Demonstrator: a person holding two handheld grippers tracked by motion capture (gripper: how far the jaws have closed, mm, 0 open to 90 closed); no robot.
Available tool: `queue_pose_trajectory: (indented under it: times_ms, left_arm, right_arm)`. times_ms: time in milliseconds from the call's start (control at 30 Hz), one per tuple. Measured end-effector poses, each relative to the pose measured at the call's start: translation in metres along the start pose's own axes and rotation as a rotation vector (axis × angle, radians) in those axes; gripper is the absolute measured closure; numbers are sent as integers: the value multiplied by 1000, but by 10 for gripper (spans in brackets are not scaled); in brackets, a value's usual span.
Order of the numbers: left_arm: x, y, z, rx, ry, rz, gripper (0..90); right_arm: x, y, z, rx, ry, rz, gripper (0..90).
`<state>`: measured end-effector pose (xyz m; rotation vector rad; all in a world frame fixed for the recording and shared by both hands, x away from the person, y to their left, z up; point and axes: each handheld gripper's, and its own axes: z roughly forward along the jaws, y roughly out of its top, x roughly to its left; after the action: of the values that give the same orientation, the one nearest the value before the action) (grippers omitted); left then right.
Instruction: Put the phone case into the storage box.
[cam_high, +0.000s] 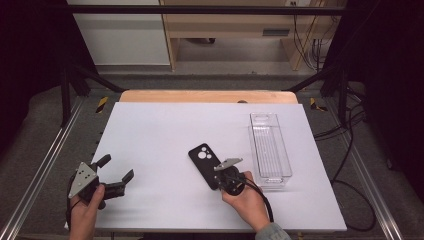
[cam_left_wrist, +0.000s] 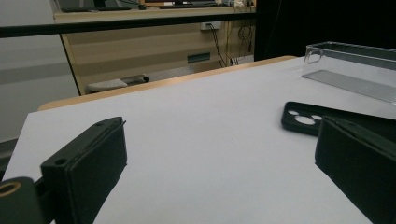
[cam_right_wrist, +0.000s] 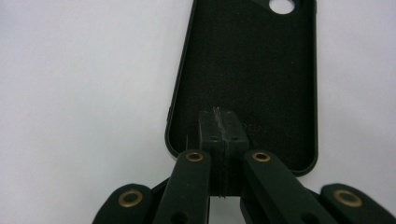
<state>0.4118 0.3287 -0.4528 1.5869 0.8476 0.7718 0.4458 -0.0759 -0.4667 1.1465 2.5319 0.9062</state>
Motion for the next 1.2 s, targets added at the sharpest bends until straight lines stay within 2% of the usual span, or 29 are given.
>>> queue_pose_trajectory:
  times_ms: [133,300,333,467,900,1200]
  left_arm:
    - [0,0,1,3,-1,2,25]
    - [-3,1,4,9,-6,6,27]
    - [-4,1,4,7,-5,8,27]
    - [-8,1,4,21,-13,29,27]
    - [-5,0,1,15,-1,13,30]
    - [-6,1,4,15,-6,16,32]
  right_arm:
    - [2,-19,-16,15,26,-15,900]
    - [0,-33,-27,26,39,-24,900]
    - [-1,-40,-32,22,42,-31,900]
    - [-4,-49,-37,1,62,-30,900]
    - [-1,-52,-40,-2,45,-63,900]
    - [-3,-55,-40,-20,60,-49,900]
